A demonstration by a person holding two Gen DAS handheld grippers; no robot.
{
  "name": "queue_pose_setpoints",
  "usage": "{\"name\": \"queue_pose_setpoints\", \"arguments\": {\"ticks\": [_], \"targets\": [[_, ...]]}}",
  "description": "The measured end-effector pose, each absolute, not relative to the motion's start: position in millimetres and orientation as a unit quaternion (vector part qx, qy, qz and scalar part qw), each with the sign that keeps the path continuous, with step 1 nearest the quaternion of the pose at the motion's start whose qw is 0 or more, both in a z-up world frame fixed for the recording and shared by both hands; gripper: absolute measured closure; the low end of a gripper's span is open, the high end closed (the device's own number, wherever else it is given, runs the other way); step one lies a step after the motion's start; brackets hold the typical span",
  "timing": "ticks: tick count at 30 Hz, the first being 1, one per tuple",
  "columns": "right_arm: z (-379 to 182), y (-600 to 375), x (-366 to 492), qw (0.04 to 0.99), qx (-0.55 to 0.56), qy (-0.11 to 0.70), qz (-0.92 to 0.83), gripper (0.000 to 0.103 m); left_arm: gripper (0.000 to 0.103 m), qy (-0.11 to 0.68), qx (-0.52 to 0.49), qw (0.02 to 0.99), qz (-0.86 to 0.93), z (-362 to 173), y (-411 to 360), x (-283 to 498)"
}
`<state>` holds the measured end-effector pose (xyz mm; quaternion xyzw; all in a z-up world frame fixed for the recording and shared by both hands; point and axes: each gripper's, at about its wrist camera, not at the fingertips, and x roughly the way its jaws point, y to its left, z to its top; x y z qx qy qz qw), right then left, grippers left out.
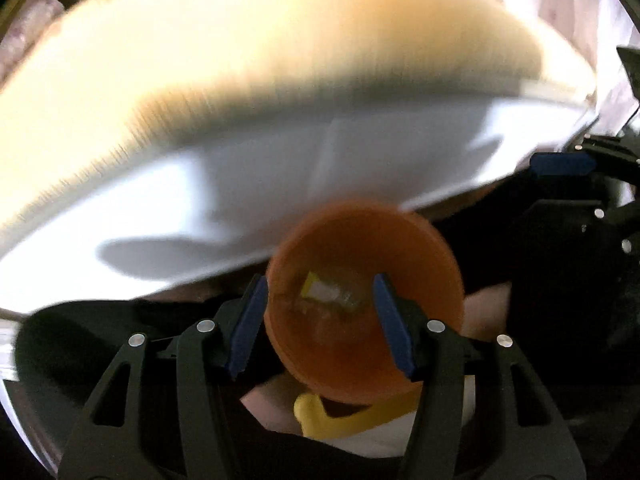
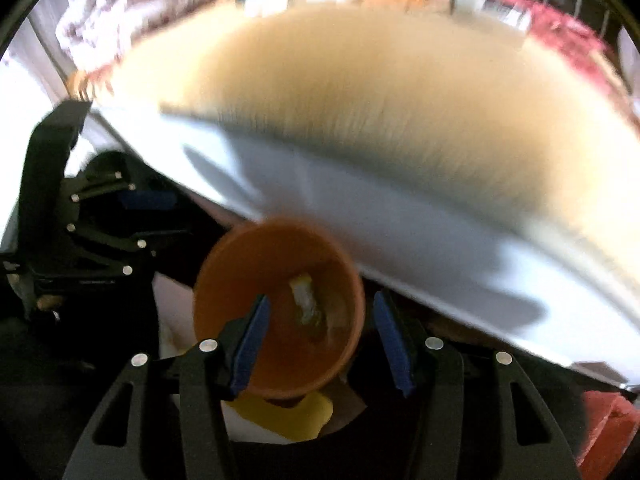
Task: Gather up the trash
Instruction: 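Grasp the white cylindrical cup with the right tool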
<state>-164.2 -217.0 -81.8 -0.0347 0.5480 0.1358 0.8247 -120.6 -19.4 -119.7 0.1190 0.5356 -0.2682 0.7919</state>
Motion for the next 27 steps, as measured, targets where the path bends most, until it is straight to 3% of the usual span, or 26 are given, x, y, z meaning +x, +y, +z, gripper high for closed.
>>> {"name": "queue_pose_setpoints", "arguments": {"ticks": [3,11,16,27], "targets": [[-50.3,-218.4,-159.6,0.850,-0.015,0.510,0.132,0.049,0.036,0.486,0.101,0.827,-0.264,-73.3,-16.9,-117.8],[6.4,-273.0,-94.1,0.897,0.009,0.434,0.085,0.048,0.035,0.409,0.062,0.879,-0.238,-4.2,-20.0,-93.3],[15.6,-299.6,-26.8,0.903,-0.055,0.420,0.068,0.039,0.035,0.400,0.034,0.890,-0.217,-13.3,-19.0,-62.3],[-17.4,-293.8,80.4,0.810,-0.234,0.501,0.194,0.032,0.035,0.407,0.031,0.888,-0.214,-24.4,-23.3,-46.5]]}}
